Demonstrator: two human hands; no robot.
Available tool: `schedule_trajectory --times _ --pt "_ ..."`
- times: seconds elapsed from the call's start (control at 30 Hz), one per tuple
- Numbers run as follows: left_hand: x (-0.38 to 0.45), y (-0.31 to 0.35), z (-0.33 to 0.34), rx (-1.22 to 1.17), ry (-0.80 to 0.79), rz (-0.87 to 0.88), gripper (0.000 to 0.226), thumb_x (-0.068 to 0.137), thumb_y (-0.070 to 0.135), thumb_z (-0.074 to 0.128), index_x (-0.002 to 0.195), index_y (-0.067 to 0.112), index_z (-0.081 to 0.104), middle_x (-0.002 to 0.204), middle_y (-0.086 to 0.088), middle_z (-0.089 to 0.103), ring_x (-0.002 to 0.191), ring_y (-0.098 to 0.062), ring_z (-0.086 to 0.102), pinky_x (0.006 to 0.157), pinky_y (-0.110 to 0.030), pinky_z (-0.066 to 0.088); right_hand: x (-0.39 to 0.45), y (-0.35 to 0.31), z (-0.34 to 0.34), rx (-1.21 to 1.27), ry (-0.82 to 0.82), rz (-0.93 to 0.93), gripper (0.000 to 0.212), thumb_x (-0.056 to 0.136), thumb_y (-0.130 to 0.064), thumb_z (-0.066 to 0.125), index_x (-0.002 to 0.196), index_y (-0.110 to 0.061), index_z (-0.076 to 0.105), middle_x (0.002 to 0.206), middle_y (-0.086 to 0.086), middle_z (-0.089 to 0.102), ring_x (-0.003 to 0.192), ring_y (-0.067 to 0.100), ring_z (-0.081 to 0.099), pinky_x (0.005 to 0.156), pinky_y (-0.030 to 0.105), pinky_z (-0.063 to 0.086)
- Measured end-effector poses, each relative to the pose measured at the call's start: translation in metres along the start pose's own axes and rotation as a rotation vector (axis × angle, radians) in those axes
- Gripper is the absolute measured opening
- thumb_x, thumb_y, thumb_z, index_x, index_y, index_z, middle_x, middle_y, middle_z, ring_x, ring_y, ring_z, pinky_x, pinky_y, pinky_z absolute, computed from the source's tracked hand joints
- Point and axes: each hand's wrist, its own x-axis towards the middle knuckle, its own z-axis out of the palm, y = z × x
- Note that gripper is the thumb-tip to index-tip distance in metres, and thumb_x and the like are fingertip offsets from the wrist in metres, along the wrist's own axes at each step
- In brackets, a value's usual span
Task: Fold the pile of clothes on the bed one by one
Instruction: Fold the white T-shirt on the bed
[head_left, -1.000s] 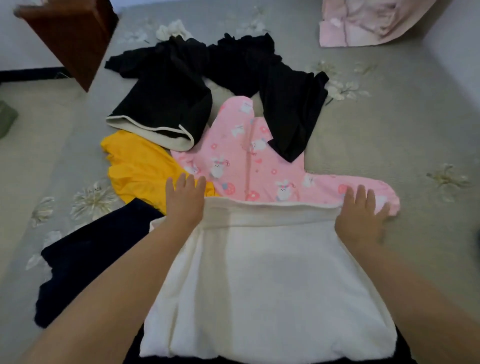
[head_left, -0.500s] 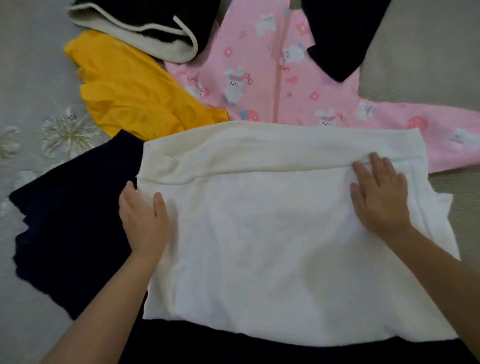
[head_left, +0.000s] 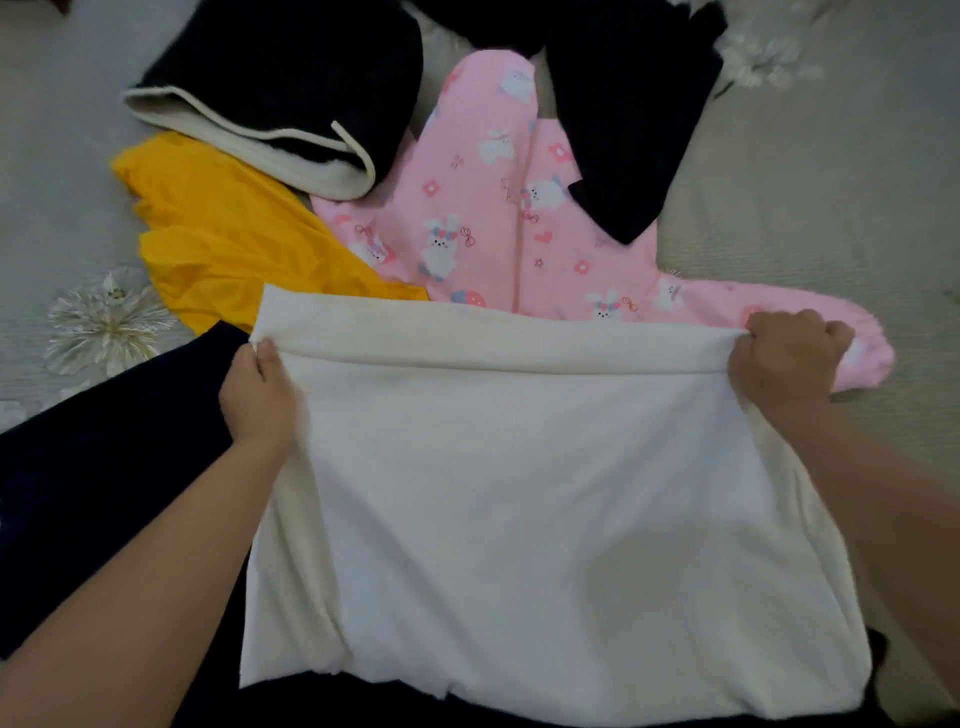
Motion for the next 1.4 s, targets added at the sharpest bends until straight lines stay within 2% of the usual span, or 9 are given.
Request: schedule_trajectory --times 0.23,0.43,0.57,0.8,0.97,1.1,1.23,1.33,1.4 --pt "0.011 0.005 0.025 0.397 -0.187 -0.035 0.047 0.100 0.029 0.027 0.110 -0.009 0.053 0.115 -0.032 0.053 0.108 -0.047 0.048 0.086 -0.046 0.040 -0.007 0.016 0.001 -0.101 0.053 0.064 0.041 0.074 -0.017 0.033 0.078 0.016 0.058 0.074 0.036 0.058 0.084 0.043 0.056 0.095 0.056 0.031" --pt "0.004 0.022 0.025 0.219 -0.059 -0.086 0.047 0.096 0.031 0.039 0.117 -0.011 0.042 0.121 -0.032 0.046 0.109 -0.047 0.046 0.086 -0.048 0.039 0.037 -0.013 0.005 0.010 0.008 0.117 0.045 0.086 0.000 0.035 0.131 0.007 0.035 0.140 0.030 0.031 0.134 0.036 0.023 0.110 0.054 0.006" --pt "-0.044 0.007 0.013 0.252 -0.057 -0.019 0.046 0.094 0.023 0.044 0.126 -0.009 0.037 0.128 -0.030 0.040 0.118 -0.043 0.039 0.095 -0.045 0.031 -0.010 -0.027 0.012 0.086 -0.009 0.057 0.050 0.090 -0.005 0.034 0.140 -0.003 0.030 0.153 0.018 0.011 0.142 0.031 0.007 0.111 0.046 0.006" --pt "-0.140 -0.047 -0.033 0.200 -0.084 -0.115 0.038 0.096 0.016 0.037 0.126 -0.006 0.041 0.128 -0.026 0.043 0.117 -0.038 0.041 0.097 -0.045 0.034 -0.144 -0.045 -0.004 0.221 -0.024 -0.108 0.042 0.088 -0.010 0.044 0.125 0.007 0.049 0.137 0.028 0.040 0.130 0.044 0.034 0.102 0.052 0.029" --pt "-0.186 -0.078 -0.059 -0.003 -0.150 -0.145 0.033 0.095 0.017 0.042 0.064 0.008 0.044 0.087 -0.024 0.055 0.086 -0.038 0.051 0.078 -0.045 0.045 -0.208 -0.017 -0.014 0.123 -0.072 -0.091 0.041 0.081 -0.013 0.038 0.095 0.015 0.064 0.102 0.036 0.061 0.091 0.052 0.060 0.074 0.062 0.047" --pt "-0.190 -0.073 -0.059 -0.119 -0.034 -0.265 0.030 0.098 0.019 0.036 0.092 0.001 0.060 0.106 -0.018 0.053 0.107 -0.032 0.042 0.098 -0.041 0.036 -0.235 -0.022 -0.027 0.017 -0.229 -0.249 0.045 0.083 -0.023 0.039 0.098 0.011 0.065 0.105 0.033 0.062 0.092 0.048 0.062 0.075 0.066 0.043" --pt "-0.186 -0.079 -0.074 -0.297 -0.049 -0.277 0.028 0.099 0.025 0.033 0.078 0.010 0.044 0.087 -0.006 0.046 0.078 -0.015 0.042 0.074 -0.029 0.037 -0.253 -0.041 -0.026 -0.003 -0.239 -0.543 0.068 0.088 -0.054 0.036 0.114 0.005 0.060 0.121 0.028 0.056 0.108 0.046 0.055 0.083 0.070 0.035" --pt "-0.166 -0.103 -0.093 -0.210 -0.090 -0.253 0.028 0.099 0.024 0.031 0.084 0.008 0.049 0.087 -0.008 0.049 0.077 -0.018 0.045 0.072 -0.030 0.035 -0.254 -0.047 -0.021 -0.101 -0.295 -0.567 0.076 0.061 -0.024 0.081 0.126 -0.001 0.052 0.131 0.026 0.049 0.116 0.046 0.049 0.087 0.069 0.033" --pt "-0.152 -0.117 -0.103 -0.114 -0.135 -0.281 0.031 0.099 0.023 0.031 0.094 0.002 0.054 0.098 -0.016 0.052 0.087 -0.028 0.049 0.076 -0.033 0.038 -0.253 -0.051 -0.022 -0.148 -0.359 -0.473 0.085 0.069 -0.008 0.072 0.140 -0.008 0.027 0.146 0.022 0.030 0.131 0.045 0.030 0.100 0.067 0.020"
